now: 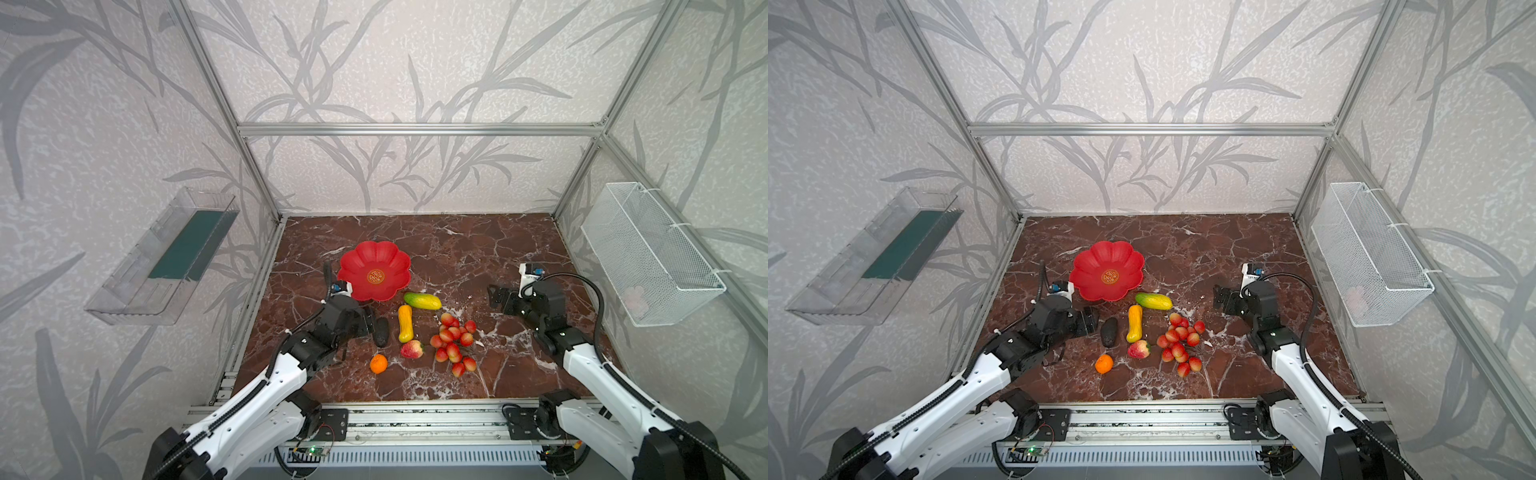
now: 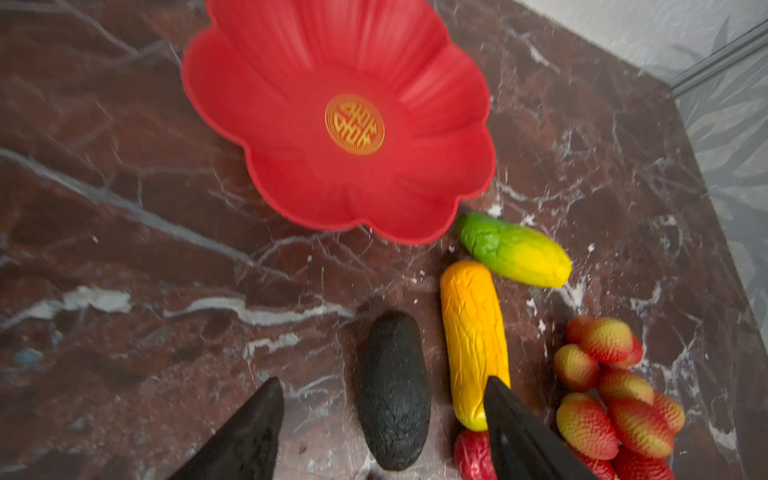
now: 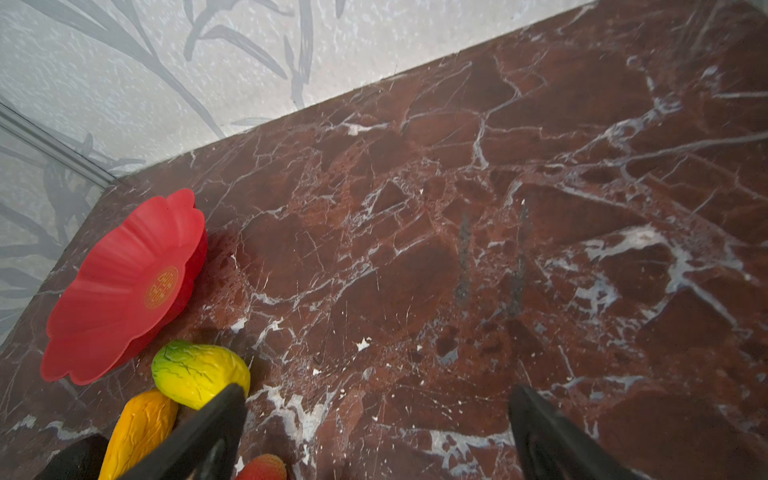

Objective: Place and organize the fake fruits in the fruit bowl
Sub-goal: 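Grasp the dark avocado with the left gripper, then carry the avocado into the red bowl and release with left gripper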

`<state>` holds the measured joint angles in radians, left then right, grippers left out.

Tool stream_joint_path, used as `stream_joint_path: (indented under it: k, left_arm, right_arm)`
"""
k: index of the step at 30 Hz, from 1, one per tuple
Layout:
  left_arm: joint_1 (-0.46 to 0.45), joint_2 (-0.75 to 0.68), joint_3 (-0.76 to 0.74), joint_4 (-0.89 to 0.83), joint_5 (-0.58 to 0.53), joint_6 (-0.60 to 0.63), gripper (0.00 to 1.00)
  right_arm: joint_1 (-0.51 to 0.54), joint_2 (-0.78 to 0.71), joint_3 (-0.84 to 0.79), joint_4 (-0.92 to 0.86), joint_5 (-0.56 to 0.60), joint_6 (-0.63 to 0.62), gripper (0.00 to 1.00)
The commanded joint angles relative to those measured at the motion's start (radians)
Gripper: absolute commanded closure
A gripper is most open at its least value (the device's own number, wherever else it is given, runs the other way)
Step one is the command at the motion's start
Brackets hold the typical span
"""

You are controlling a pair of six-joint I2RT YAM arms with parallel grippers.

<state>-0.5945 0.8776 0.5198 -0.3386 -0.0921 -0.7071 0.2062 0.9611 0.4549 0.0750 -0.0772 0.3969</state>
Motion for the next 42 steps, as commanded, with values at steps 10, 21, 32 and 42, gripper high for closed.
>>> stream_joint_path:
  k: [10,21,32,42]
  left_arm:
    - [-0.091,0.285,0.019,0.170,-0.003,-0.077,0.18]
    - [-0.097,0.459,0.051,0.235,0.055,-0.052,0.49]
    - [-0.082,0.165,0.155,-0.019,-0.063,0.117,0.59]
    - [0.170,0.408,0.374,0.090,0.083,0.239,0.59]
  right_arm:
    - [0.027,-0.027,-0.043,-0.077,-0.073,0.049,0.03]
    - [0.028,-0.130,-0.073,-0.136,-0.049,0.056,0.03]
    - [0.030,-0.160,-0.062,-0.207,-0.057,0.042,0.04]
    - [0.058,-0.216,-0.033,-0.309,-0.040,0.037,0.05]
